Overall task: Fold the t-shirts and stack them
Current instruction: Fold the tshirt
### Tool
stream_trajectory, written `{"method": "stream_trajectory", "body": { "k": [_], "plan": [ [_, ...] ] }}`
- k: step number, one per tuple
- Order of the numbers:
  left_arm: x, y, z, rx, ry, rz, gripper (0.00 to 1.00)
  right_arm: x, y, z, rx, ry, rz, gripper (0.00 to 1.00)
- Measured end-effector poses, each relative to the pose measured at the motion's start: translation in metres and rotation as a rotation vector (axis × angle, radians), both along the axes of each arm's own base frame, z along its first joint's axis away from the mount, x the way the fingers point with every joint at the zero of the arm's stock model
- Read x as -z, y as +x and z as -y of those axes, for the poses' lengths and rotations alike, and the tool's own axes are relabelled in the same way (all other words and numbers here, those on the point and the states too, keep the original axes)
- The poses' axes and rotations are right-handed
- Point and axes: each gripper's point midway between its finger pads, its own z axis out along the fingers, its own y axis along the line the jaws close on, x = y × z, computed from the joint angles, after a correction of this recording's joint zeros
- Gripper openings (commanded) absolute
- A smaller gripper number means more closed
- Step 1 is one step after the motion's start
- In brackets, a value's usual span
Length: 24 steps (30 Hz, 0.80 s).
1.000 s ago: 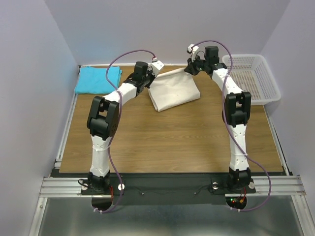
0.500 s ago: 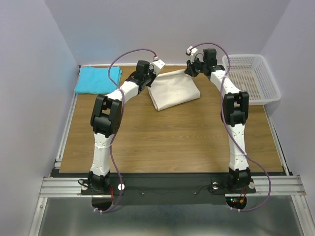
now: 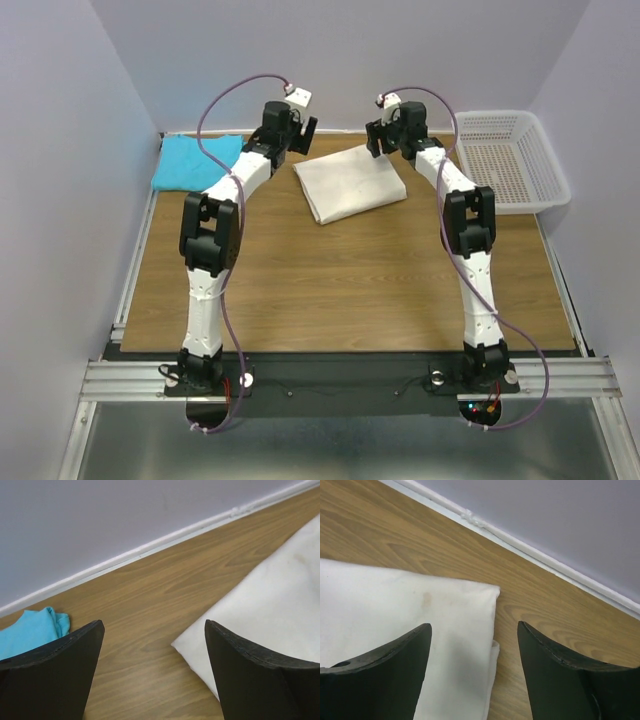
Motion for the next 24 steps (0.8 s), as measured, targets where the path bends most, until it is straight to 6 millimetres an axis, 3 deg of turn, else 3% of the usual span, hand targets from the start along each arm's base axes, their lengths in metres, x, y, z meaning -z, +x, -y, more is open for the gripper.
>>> {"method": "stream_trajectory", "body": {
  "k": [1,4,5,6,8,9,11,12,17,20,24],
  "plan": [
    [-0.007,-0.001,-0.005,-0.007,-0.033,0.004,0.93,-0.001,0.000,0.000,0.013,0.010,0.000,0.73],
    [-0.030,-0.010,-0.013,-0.002,-0.136,0.002,0.90,0.004,-0.011,0.000,0.015,0.035,-0.035,0.58],
    [-0.039,-0.015,-0.014,0.002,-0.182,0.002,0.87,0.004,-0.019,-0.002,0.004,0.045,-0.053,0.43],
    [-0.046,-0.020,-0.015,0.012,-0.216,-0.001,0.84,0.005,-0.027,-0.004,-0.017,0.058,-0.074,0.36],
    [-0.057,-0.034,-0.017,0.033,-0.291,-0.017,0.79,0.001,-0.046,-0.010,-0.068,0.099,-0.110,0.29],
    [-0.061,-0.041,-0.016,0.045,-0.331,-0.025,0.72,-0.003,-0.056,-0.013,-0.094,0.120,-0.127,0.28],
    [-0.062,-0.060,-0.008,0.085,-0.422,-0.066,0.69,-0.012,-0.074,-0.020,-0.153,0.161,-0.148,0.27],
    [-0.059,-0.069,0.001,0.112,-0.482,-0.099,0.63,-0.016,-0.083,-0.024,-0.184,0.184,-0.161,0.26],
    [-0.017,-0.110,0.043,0.219,-0.702,-0.298,0.58,-0.037,-0.123,-0.050,-0.344,0.332,-0.232,0.16],
    [0.017,-0.133,0.072,0.258,-0.793,-0.451,0.57,-0.033,-0.138,-0.060,-0.391,0.412,-0.313,0.15],
    [0.029,-0.148,0.104,0.315,-0.858,-0.535,0.57,-0.019,-0.149,-0.068,-0.407,0.491,-0.419,0.14]
  ]
}}
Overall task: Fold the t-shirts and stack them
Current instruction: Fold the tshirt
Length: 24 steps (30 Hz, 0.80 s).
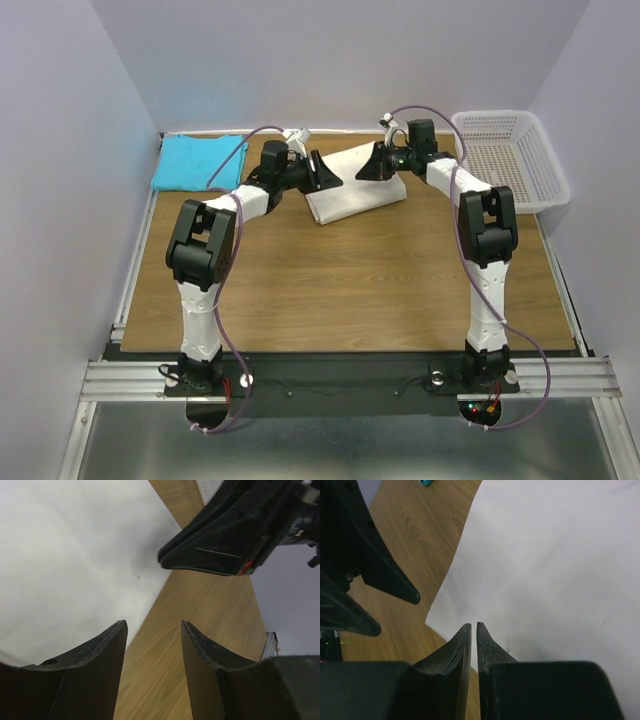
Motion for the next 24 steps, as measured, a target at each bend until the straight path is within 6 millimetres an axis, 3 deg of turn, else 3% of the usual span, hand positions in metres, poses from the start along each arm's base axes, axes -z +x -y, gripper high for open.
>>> {"method": "stream_trajectory", "body": {
  "k": [7,15,20,24],
  "plan": [
    [-0.003,-0.010,0.032,0.069,-0.104,-0.023,0.56,0.043,-0.010,-0.006,0.010,0.051,-0.214,0.12],
    [0.042,-0.014,0.035,0.054,-0.147,-0.144,0.51,0.064,-0.015,-0.002,0.041,0.057,-0.311,0.12],
    [0.073,-0.023,0.031,0.038,-0.136,-0.229,0.48,0.085,-0.022,0.012,0.092,0.036,-0.384,0.12],
    [0.084,-0.027,0.028,0.018,-0.121,-0.250,0.48,0.092,-0.025,0.017,0.113,0.025,-0.400,0.12]
  ]
}}
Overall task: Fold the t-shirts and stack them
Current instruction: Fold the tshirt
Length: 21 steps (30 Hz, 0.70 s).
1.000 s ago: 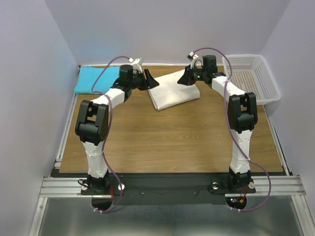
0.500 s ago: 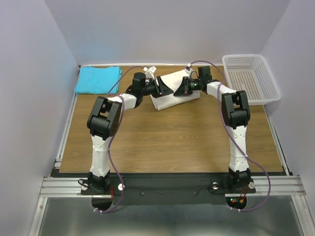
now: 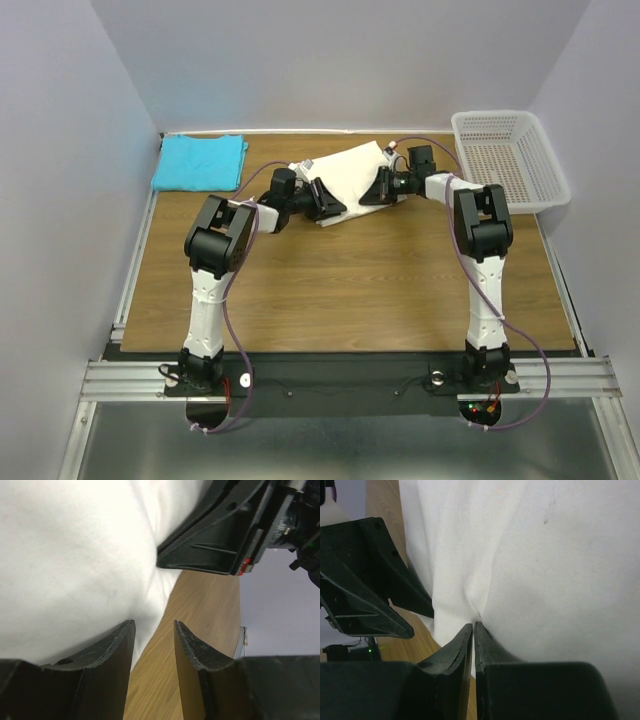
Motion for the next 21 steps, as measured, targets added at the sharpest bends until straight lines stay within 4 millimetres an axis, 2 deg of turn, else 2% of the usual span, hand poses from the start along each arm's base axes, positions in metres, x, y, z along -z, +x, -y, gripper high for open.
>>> {"method": "stream_trajectory", "body": {
  "k": [7,12,17,21],
  "plan": [
    [0.009,-0.001,-0.005,-0.017,0.029,-0.006,0.48,0.003,-0.005,0.010,0.023,-0.015,-0.013,0.12],
    [0.010,-0.002,-0.009,-0.023,0.048,0.003,0.48,0.001,-0.001,0.028,0.059,-0.027,-0.022,0.12],
    [0.011,-0.002,-0.012,-0.022,0.060,0.001,0.48,-0.003,0.014,0.068,0.154,-0.052,-0.018,0.11],
    [0.011,-0.002,-0.013,-0.019,0.067,0.001,0.48,-0.004,0.023,0.091,0.225,-0.103,-0.009,0.08]
  ]
}}
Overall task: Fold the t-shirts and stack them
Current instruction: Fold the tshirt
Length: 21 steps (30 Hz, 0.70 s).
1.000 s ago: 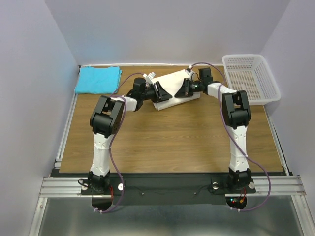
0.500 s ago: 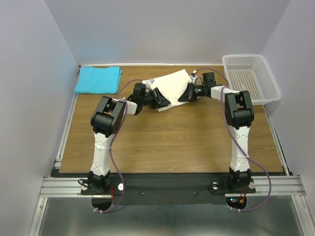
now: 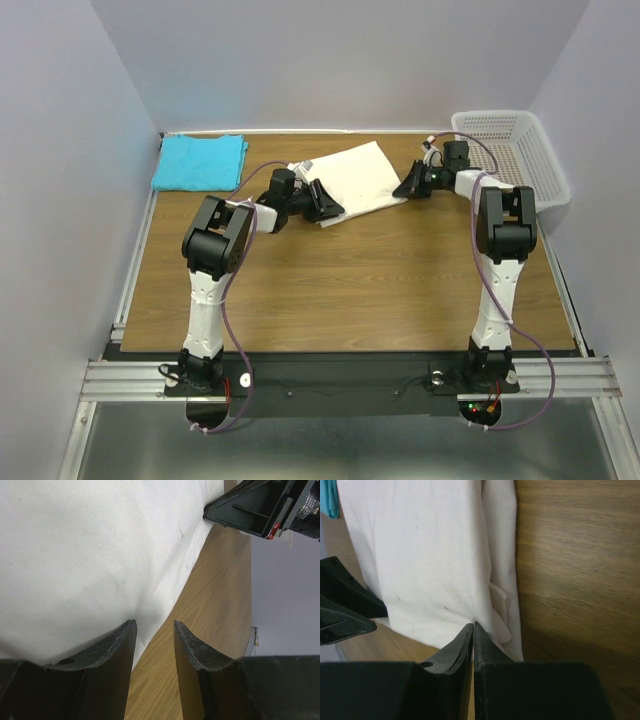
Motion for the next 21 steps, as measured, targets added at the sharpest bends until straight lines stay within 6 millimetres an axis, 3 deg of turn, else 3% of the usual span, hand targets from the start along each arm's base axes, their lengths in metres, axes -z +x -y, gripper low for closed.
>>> {"method": "stream_trajectory", "body": {
  "k": [10,13,18,21],
  "plan": [
    [-0.004,0.002,-0.002,0.014,0.030,0.029,0.53,0.001,0.008,0.021,0.073,-0.146,0.028,0.05],
    [-0.013,0.005,-0.007,0.006,0.059,0.054,0.56,-0.007,0.008,0.025,0.072,-0.185,0.055,0.05],
    [-0.052,0.025,-0.021,-0.035,0.110,0.160,0.56,-0.049,0.014,0.034,0.068,-0.246,0.159,0.06],
    [-0.099,0.044,-0.034,-0.095,0.146,0.277,0.59,-0.084,0.016,0.038,0.066,-0.278,0.249,0.11]
  ]
}}
